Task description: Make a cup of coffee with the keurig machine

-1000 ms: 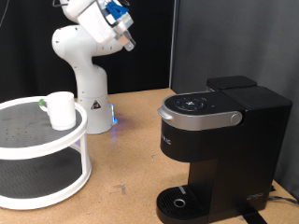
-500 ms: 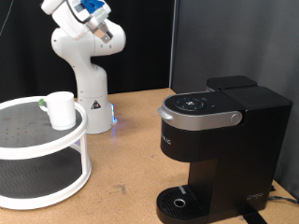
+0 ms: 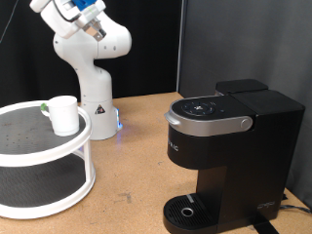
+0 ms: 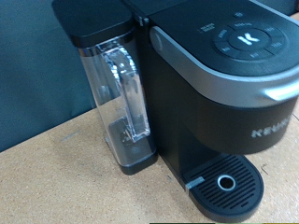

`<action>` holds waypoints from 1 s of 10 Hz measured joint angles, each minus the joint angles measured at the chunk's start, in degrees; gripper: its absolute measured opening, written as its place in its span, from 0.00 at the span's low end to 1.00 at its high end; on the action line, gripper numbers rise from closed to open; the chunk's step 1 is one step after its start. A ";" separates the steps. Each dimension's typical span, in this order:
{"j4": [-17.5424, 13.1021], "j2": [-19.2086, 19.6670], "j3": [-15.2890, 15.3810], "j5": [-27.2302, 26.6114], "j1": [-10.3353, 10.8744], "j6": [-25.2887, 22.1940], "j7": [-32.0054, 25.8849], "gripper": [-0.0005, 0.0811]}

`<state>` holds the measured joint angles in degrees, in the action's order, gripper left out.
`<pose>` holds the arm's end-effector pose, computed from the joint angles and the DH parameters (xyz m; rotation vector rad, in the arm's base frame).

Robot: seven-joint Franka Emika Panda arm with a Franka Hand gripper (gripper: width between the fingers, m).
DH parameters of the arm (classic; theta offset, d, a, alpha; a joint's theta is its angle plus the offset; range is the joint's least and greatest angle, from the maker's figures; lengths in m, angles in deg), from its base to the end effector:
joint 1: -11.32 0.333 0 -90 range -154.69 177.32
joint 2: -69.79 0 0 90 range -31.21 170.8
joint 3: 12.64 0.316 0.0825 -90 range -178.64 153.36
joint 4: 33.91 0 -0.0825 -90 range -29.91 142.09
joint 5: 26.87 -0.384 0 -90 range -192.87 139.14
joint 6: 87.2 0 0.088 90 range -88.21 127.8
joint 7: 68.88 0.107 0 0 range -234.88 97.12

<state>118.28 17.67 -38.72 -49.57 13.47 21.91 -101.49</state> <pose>0.2896 -0.1096 0.5030 -2.4505 -0.2211 -0.4781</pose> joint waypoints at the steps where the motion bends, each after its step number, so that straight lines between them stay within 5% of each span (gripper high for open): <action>1: -0.01 -0.24 -0.64 0.95 -1.76 -1.06 0.12 0.01; 5: -2.03 -1.79 -4.51 8.11 -7.50 -8.69 -2.05 0.01; 10: -3.14 -3.97 -9.57 13.74 -9.49 -9.48 -10.47 0.01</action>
<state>115.15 13.69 -48.29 -35.83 3.99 12.43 -111.96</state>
